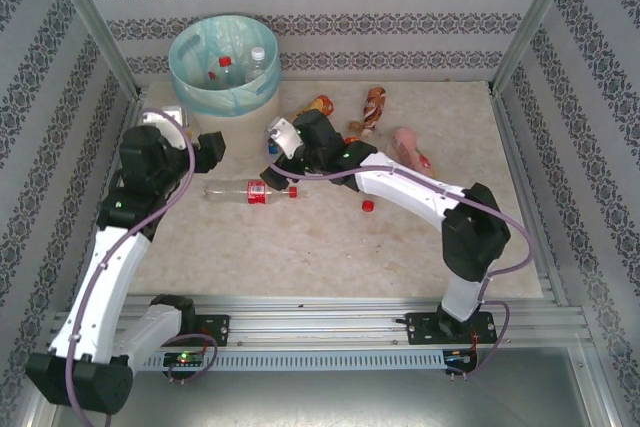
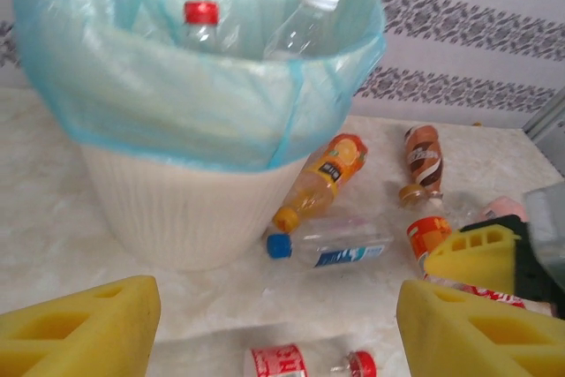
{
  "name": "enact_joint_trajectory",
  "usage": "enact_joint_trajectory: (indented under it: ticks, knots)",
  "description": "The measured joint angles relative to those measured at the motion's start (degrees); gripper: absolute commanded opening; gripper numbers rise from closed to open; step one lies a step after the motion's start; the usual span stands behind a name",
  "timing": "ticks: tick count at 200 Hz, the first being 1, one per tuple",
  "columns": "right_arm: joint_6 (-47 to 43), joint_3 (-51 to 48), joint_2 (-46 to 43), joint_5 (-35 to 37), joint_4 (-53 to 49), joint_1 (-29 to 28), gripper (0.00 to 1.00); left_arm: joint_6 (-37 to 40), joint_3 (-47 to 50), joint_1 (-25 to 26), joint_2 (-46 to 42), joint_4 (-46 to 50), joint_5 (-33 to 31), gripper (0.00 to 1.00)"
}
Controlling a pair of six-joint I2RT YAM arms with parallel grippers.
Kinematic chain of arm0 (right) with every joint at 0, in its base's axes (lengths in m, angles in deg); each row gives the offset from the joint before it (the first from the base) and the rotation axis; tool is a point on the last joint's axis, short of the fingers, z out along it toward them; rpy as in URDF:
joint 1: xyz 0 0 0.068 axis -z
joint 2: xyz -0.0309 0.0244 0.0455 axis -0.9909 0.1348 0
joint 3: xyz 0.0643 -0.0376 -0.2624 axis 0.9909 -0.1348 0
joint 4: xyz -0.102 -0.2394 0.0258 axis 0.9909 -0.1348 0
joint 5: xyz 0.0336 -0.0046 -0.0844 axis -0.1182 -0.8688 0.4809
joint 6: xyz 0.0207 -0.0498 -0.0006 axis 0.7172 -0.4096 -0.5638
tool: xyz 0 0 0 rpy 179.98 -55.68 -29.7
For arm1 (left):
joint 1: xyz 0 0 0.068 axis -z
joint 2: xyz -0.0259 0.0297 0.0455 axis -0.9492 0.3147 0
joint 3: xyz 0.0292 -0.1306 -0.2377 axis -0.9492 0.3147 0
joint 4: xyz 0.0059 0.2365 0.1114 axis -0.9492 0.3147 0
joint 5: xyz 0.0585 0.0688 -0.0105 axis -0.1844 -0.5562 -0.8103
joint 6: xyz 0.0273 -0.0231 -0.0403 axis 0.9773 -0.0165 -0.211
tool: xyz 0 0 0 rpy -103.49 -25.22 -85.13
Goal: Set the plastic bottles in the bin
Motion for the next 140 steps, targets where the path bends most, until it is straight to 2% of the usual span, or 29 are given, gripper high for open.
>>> enact_joint_trajectory:
  ticks: [70, 140]
  knots:
    - [-9.8, 0.6, 9.3, -5.3, -1.3, -1.2, 0.94, -8.4, 13.2, 0.0, -7.5, 5.7, -0.2, 0.75]
    - [-16.8, 8.3, 21.1, -6.2, -4.3, -4.2, 0.93, -14.1, 22.3, 0.0, -12.8, 6.5, -2.0, 0.77]
